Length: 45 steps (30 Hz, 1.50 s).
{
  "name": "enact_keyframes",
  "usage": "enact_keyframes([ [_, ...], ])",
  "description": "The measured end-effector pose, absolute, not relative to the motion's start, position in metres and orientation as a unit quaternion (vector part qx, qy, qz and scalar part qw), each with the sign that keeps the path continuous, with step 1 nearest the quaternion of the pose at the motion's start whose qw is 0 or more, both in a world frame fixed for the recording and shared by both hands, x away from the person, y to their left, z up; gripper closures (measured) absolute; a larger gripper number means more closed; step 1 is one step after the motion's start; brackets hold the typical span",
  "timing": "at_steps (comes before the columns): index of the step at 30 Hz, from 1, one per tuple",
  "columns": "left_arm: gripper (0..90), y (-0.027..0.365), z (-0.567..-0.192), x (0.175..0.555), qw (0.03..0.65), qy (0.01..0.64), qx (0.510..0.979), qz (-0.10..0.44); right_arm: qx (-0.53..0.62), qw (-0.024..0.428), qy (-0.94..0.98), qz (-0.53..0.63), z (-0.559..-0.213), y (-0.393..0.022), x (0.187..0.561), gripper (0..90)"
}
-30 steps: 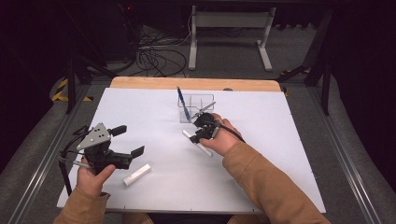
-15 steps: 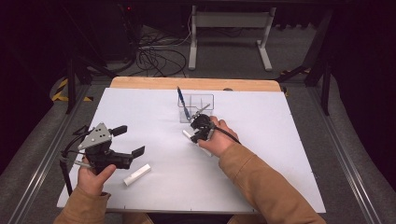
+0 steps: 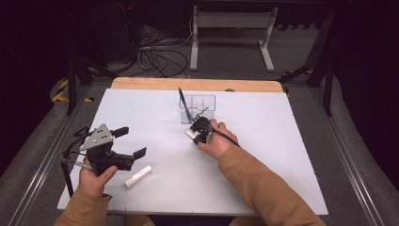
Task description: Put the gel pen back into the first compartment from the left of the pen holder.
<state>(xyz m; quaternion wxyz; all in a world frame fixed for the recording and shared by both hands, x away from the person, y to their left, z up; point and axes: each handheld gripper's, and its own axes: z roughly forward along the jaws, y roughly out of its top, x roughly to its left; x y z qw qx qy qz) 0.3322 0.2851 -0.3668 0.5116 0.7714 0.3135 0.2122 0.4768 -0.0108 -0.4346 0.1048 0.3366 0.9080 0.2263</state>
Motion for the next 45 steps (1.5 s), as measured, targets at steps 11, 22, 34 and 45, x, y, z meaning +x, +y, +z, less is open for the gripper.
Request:
enact_keyframes([
  [11, 4.4, 0.283, -0.366, 0.331, 0.515, 0.315, 0.770, 0.205, 0.335, 0.104, 0.909, 0.226, -0.435, -0.011, 0.477, 78.8],
  [22, 4.4, 0.284, -0.366, 0.332, 0.512, 0.310, 0.772, 0.211, 0.330, 0.100, 0.910, 0.230, -0.432, -0.012, 0.477, 78.9],
  [34, 4.4, 0.281, -0.366, 0.332, 0.510, 0.310, 0.773, 0.214, 0.320, 0.104, 0.892, 0.301, -0.403, -0.024, 0.470, 78.9],
  [45, 4.4, 0.282, -0.366, 0.332, 0.509, 0.310, 0.774, 0.215, 0.292, 0.115, 0.882, 0.351, -0.388, -0.029, 0.466, 78.9],
])
